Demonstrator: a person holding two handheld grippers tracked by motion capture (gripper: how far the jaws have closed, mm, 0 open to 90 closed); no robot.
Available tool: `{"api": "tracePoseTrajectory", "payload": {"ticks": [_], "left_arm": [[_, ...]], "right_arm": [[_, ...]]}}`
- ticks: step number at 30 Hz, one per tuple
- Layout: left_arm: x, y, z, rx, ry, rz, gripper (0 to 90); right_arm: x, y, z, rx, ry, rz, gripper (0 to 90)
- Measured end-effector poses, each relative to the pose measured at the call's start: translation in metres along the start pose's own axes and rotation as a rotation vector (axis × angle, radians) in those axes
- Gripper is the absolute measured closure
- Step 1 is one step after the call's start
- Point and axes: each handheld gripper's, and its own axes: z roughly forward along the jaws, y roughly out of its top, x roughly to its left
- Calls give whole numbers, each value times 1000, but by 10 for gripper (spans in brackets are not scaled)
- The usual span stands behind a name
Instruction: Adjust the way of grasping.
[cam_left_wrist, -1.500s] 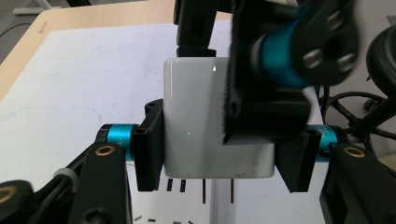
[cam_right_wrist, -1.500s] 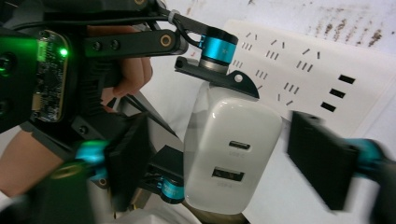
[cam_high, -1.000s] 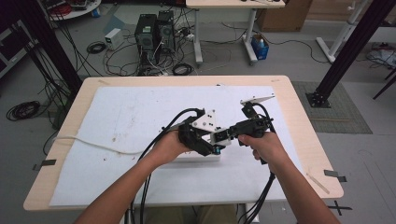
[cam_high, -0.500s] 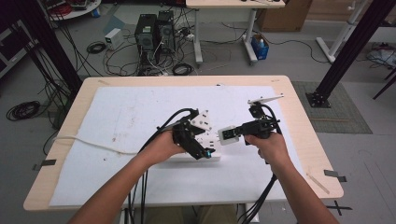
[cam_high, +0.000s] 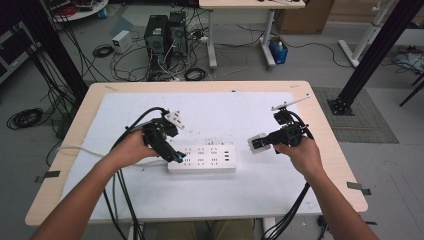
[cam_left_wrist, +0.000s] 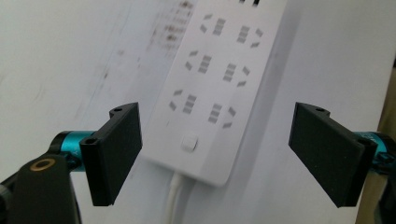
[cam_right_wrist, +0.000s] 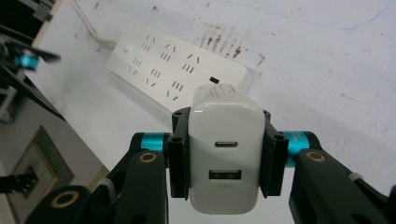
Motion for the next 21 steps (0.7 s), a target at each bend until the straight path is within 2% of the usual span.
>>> {"api": "tracePoseTrajectory", "payload": {"ticks": [5, 8, 9, 13, 15, 16, 21], "left_arm": [[15, -18, -17, 66, 19, -35, 175], [20, -25, -24, 95, 34, -31, 174], [21, -27, -26, 112, 32, -19, 174], [25, -36, -32, 170, 39, -2, 175], [24, -40, -32, 185, 39, -3, 175], [25, -42, -32, 202, 36, 3, 175], [28, -48, -33, 231, 25, -32, 175]], "right_arm": [[4, 5, -5, 41, -53, -86, 623], [5, 6, -7, 47, -67, -119, 623], [5, 8, -9, 64, -79, -156, 622], [8, 13, -11, 102, -115, -252, 622], [10, 15, -13, 110, -140, -292, 622], [11, 16, -14, 113, -149, -303, 622], [13, 20, -15, 134, -161, -352, 622]]}}
